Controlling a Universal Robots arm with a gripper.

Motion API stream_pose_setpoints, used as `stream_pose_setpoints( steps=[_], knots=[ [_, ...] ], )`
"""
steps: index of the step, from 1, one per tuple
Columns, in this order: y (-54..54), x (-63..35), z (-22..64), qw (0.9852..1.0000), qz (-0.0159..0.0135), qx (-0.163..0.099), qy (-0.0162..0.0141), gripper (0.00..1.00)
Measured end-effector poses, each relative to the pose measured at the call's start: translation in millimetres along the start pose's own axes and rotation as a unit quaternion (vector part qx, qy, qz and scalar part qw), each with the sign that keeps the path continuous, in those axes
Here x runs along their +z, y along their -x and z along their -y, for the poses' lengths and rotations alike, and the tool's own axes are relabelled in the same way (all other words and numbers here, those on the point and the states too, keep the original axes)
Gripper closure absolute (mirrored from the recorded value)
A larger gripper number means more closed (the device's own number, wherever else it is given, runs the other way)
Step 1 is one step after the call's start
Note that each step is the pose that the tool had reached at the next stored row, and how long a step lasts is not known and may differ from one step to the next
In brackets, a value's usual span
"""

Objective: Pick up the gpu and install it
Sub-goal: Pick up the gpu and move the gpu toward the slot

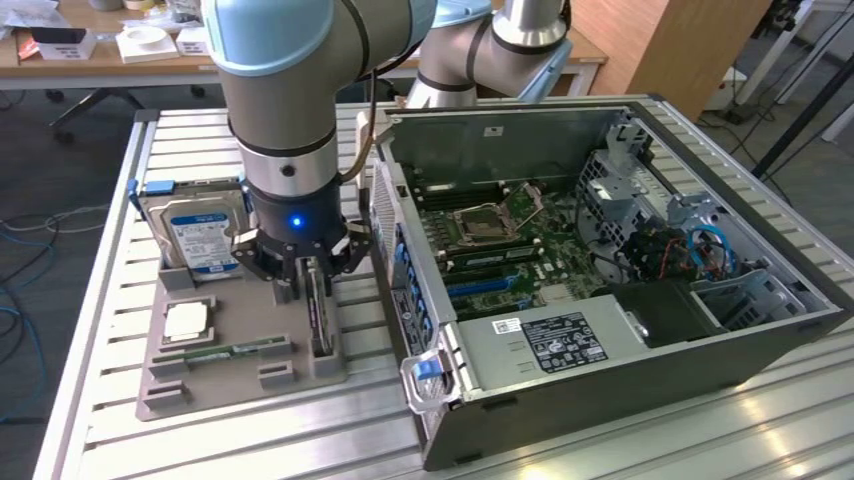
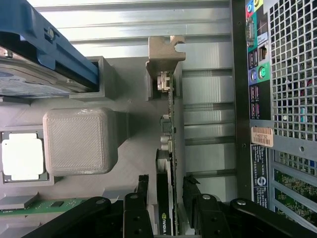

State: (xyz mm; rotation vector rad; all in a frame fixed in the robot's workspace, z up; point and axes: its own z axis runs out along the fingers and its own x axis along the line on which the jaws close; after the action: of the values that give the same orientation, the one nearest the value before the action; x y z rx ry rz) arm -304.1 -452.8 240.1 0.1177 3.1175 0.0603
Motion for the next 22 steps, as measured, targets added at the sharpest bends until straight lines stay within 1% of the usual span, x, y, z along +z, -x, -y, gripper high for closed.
stream_pose_setpoints(
  steps=[6,7,22],
  knots=[
    [0.0,0.0,0.0,1.0,0.0,0.0,0.0,0.6],
    [0.0,0.0,0.0,1.0,0.0,0.0,0.0,0.67],
    [0.0,0.8,0.1,1.0,0.0,0.0,-0.0001,0.67]
  ],
)
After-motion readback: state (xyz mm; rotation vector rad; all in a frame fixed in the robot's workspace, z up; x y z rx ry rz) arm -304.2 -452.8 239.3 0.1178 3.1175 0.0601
